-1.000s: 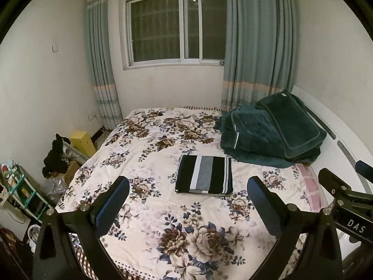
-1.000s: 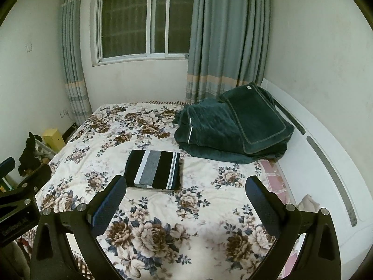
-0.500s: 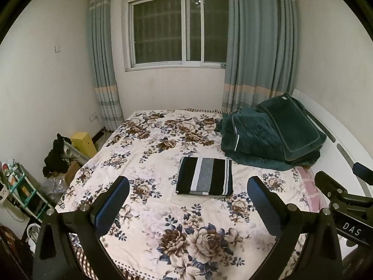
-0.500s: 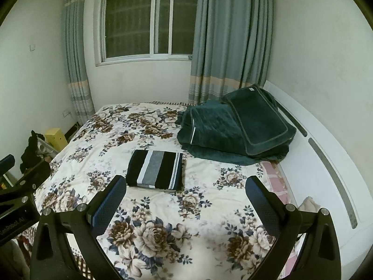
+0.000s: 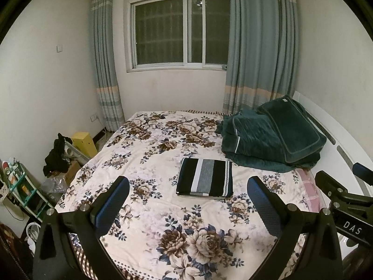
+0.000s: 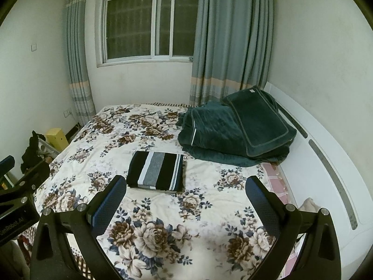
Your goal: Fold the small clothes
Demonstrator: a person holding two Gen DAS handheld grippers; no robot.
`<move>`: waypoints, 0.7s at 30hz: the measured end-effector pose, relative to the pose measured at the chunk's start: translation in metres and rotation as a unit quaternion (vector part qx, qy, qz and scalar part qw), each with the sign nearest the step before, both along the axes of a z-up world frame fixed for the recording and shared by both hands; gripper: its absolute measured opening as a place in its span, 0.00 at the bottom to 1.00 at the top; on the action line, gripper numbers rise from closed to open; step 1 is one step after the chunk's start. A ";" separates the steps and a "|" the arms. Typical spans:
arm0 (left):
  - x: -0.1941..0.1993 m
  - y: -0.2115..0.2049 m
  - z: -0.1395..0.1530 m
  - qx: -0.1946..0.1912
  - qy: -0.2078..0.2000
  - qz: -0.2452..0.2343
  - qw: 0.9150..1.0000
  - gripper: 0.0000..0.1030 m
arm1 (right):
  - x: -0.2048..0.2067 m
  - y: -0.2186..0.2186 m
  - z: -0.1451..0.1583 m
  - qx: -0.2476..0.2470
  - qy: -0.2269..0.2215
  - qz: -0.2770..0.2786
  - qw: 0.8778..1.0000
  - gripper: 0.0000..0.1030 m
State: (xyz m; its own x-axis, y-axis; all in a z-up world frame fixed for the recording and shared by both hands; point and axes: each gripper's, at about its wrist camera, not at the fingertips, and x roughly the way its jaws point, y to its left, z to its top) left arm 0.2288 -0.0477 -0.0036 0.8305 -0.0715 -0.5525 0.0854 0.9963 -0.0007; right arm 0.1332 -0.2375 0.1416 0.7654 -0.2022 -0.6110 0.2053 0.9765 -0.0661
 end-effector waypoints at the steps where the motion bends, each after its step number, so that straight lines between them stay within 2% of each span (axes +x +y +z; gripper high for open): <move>1: -0.001 0.000 0.000 0.000 0.000 0.000 1.000 1.00 | -0.001 0.000 -0.001 0.000 0.001 0.000 1.000 1.00; 21: 0.000 -0.002 0.004 -0.001 -0.002 0.009 1.000 1.00 | -0.016 0.006 -0.003 -0.001 -0.003 -0.007 1.000 1.00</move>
